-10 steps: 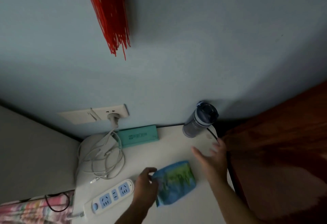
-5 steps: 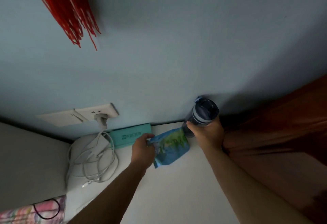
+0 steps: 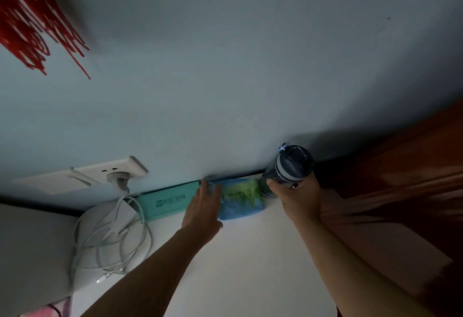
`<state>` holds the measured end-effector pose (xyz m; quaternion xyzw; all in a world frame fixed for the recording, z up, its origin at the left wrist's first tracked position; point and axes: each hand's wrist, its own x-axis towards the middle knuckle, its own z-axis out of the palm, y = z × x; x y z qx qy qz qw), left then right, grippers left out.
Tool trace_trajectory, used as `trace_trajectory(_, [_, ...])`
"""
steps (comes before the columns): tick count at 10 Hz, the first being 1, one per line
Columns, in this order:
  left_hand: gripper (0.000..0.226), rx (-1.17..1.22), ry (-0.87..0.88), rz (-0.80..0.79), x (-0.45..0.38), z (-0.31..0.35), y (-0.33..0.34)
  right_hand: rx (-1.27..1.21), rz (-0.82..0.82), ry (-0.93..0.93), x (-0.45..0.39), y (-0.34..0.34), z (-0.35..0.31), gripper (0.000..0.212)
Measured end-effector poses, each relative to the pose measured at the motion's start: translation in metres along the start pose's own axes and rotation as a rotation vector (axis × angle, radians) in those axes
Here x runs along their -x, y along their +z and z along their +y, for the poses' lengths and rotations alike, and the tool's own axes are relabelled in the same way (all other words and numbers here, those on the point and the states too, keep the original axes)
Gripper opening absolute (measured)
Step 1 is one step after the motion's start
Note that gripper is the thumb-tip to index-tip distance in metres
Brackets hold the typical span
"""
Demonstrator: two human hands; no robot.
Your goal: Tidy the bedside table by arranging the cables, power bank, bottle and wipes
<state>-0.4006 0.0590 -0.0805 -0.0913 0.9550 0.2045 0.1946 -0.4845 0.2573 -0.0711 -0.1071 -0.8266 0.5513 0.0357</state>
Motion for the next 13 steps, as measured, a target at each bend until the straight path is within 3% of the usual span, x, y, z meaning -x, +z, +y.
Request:
trace_trajectory(1, [0.079,-0.314,0.043,0.157,-0.004,0.000,0.003,0.003,-0.011,-0.016,-0.002,-0.001,0.000,0.068])
trace_trajectory(2, [0.074,-0.441,0.125,0.173,-0.010,0.001,0.007,-0.003,-0.026,-0.040,-0.005,-0.001,-0.002,0.064])
trace_trajectory(3, [0.049,-0.476,0.151,0.230,-0.015,0.001,0.009,-0.006,-0.026,-0.049,-0.007,-0.001,-0.003,0.066])
trace_trajectory(4, [0.044,-0.476,0.181,0.270,-0.021,-0.001,0.013,-0.013,-0.037,-0.042,-0.008,-0.001,-0.001,0.066])
trace_trajectory(6, [0.065,-0.341,0.195,0.149,-0.017,-0.005,0.024,-0.080,-0.058,0.074,-0.005,0.006,0.012,0.069])
trace_trajectory(8, [0.068,-0.470,0.233,0.125,-0.017,-0.011,0.026,-0.085,-0.049,0.179,-0.001,0.015,0.010,0.076])
trace_trajectory(10, [0.083,-0.233,0.134,0.129,-0.005,-0.002,0.021,0.246,-0.115,0.362,0.029,0.001,0.005,0.104])
trace_trajectory(11, [0.073,-0.160,0.160,0.141,0.011,-0.009,0.002,0.479,-0.250,0.475,0.051,-0.011,-0.001,0.094])
trace_trajectory(12, [0.056,-0.135,0.199,0.197,0.028,-0.018,-0.027,0.750,-0.478,0.430,0.065,-0.020,-0.020,0.053])
trace_trajectory(13, [0.053,-0.175,0.200,0.031,0.055,-0.018,-0.061,0.900,-0.629,0.254,0.073,-0.029,-0.059,0.023])
